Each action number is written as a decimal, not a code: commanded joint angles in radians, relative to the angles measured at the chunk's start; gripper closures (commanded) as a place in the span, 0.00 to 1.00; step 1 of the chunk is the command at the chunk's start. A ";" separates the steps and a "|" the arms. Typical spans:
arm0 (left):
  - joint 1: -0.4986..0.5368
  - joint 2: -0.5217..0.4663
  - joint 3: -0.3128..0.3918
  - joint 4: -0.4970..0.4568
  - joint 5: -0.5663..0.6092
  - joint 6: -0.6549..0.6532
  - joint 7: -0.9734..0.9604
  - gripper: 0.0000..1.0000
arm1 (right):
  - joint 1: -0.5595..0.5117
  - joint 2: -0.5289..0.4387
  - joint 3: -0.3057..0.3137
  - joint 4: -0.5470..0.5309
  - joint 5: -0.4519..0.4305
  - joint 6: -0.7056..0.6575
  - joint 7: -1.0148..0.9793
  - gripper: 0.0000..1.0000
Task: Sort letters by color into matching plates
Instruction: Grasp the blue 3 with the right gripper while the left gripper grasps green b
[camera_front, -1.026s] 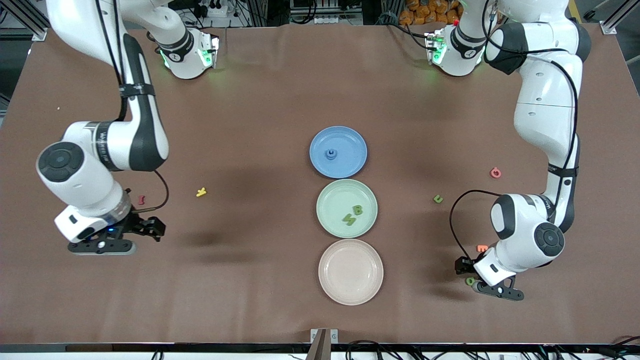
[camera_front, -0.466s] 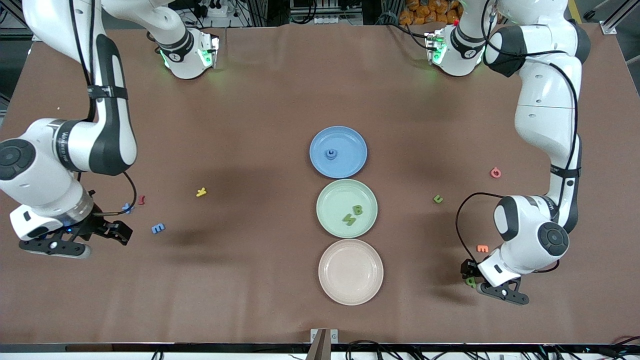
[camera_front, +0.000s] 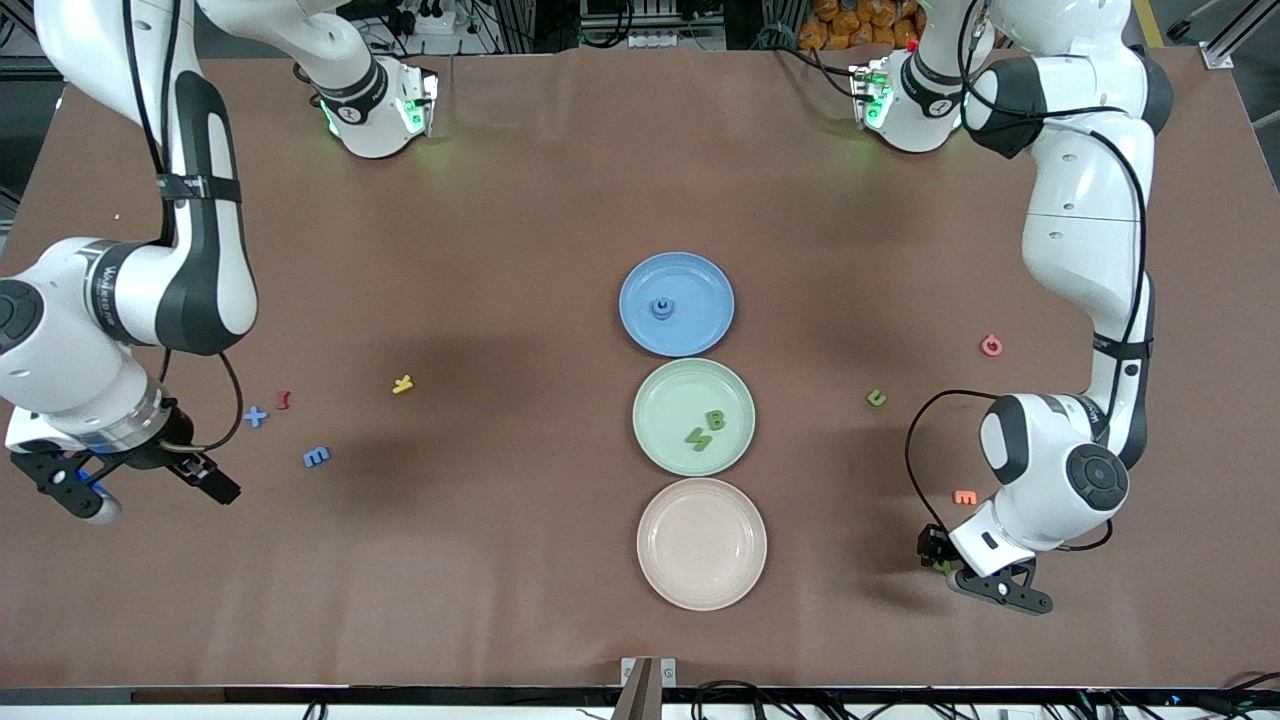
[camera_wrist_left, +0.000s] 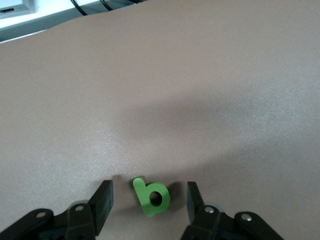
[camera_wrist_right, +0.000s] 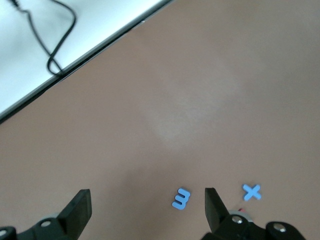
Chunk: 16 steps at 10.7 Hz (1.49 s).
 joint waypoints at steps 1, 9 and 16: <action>-0.012 0.010 0.017 0.036 -0.029 -0.036 0.026 0.32 | -0.034 0.025 0.010 -0.009 0.056 -0.002 0.253 0.00; -0.014 0.013 0.028 0.036 -0.026 -0.040 0.029 0.43 | -0.124 0.148 0.054 -0.008 0.360 -0.004 0.322 0.00; -0.042 0.026 0.059 0.036 -0.026 -0.008 0.039 0.44 | -0.164 0.225 0.137 -0.034 0.391 0.065 0.327 0.00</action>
